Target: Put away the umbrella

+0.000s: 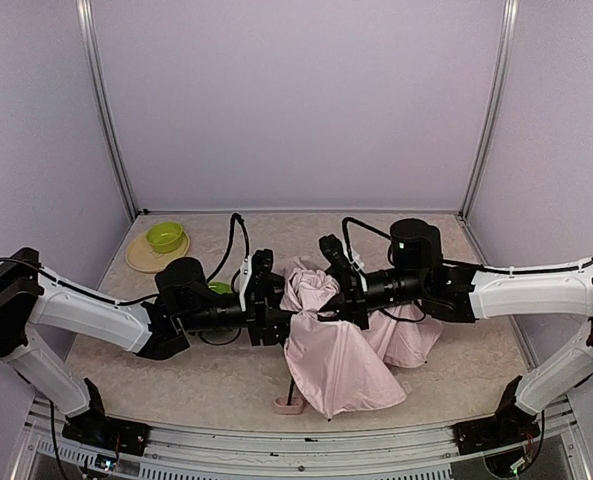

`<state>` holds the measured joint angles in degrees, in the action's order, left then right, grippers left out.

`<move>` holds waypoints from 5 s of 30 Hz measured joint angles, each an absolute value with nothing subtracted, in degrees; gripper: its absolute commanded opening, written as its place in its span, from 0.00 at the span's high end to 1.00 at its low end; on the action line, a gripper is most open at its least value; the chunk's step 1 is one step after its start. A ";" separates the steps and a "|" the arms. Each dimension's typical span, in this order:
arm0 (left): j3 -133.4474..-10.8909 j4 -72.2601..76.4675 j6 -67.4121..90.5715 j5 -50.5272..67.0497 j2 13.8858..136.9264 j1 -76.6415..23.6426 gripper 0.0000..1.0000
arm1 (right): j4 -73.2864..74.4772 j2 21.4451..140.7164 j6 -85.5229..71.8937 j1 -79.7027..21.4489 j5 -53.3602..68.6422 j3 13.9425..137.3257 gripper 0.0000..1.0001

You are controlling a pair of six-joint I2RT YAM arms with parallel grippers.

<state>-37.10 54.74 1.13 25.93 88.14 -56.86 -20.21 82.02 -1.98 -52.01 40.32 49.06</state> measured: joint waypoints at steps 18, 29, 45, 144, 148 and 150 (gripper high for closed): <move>-26.68 67.18 -0.60 25.69 91.42 -56.10 1.00 | 0.32 69.71 3.11 -52.40 24.67 52.03 0.00; -24.51 65.91 -6.22 22.96 90.80 -54.15 1.00 | 13.50 46.11 -6.02 -47.81 17.30 49.32 0.03; -28.42 62.41 -1.43 16.95 97.51 -49.76 1.00 | 42.76 52.38 -32.53 -48.23 6.02 49.23 0.30; -56.16 23.59 -11.81 1.85 81.65 -45.89 0.03 | 39.72 98.21 -5.91 -60.14 -36.77 97.95 1.00; -51.79 28.12 -7.88 5.65 78.50 -48.64 0.07 | 40.49 98.70 -5.93 -60.14 -34.96 100.12 1.00; -50.94 30.57 -6.11 5.34 80.29 -51.62 0.02 | 40.40 98.70 -5.96 -60.14 -34.24 101.51 1.00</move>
<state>-50.94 30.57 -6.11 5.34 80.29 -51.62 40.40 98.70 -5.96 -60.14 -34.24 101.51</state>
